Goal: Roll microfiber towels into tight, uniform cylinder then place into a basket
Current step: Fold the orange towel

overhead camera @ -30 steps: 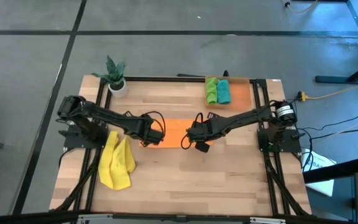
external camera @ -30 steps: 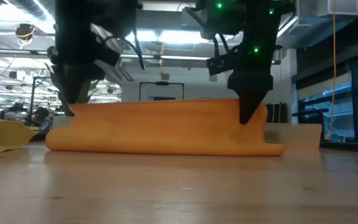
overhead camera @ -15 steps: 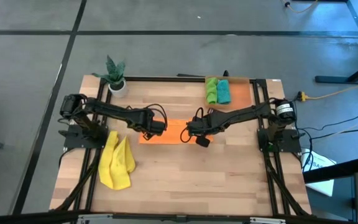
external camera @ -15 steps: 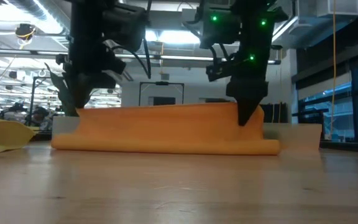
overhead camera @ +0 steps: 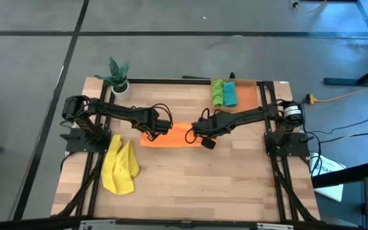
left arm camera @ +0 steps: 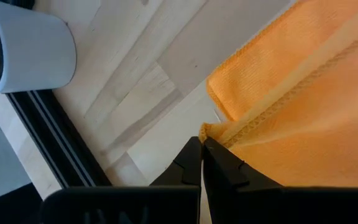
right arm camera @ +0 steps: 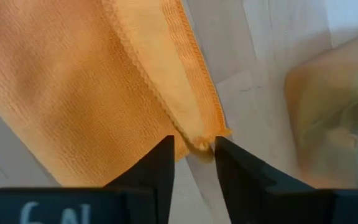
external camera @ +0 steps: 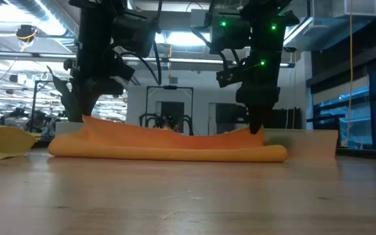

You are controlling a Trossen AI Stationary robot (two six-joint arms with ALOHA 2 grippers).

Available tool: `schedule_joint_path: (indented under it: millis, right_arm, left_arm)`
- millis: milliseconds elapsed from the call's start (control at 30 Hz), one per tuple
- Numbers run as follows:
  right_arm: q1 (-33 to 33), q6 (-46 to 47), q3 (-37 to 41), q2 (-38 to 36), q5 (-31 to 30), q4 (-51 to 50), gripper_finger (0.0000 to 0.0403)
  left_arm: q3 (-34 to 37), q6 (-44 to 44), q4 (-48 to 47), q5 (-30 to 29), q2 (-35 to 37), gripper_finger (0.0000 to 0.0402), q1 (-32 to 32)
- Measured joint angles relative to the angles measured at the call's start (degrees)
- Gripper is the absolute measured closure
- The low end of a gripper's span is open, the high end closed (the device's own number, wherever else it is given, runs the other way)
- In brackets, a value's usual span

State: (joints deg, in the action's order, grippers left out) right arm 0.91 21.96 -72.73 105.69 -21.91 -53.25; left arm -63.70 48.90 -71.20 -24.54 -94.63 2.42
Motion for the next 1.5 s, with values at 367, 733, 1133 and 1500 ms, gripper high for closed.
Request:
schedule_joint_path:
  millis: [367,733,1133,1500]
  right_arm:
    - [0.0,0.0,0.0,0.0,0.1,0.1,0.0265]
    - [0.0,0.0,0.0,0.0,0.1,0.2,0.0266]
    - [0.0,0.0,0.0,0.0,1.0,0.2,0.0266]
    - [0.0,0.0,0.0,0.0,1.0,0.3,0.0266]
  left_arm:
    - [0.0,-1.9,0.2,2.2,0.0,0.0401,1.6]
    - [0.0,-7.5,0.3,2.6,0.0,0.0401,1.8]
    - [0.0,-7.5,0.4,3.4,0.0,0.0401,4.8]
    - [0.0,-12.0,2.3,5.6,0.0,0.0397,5.6]
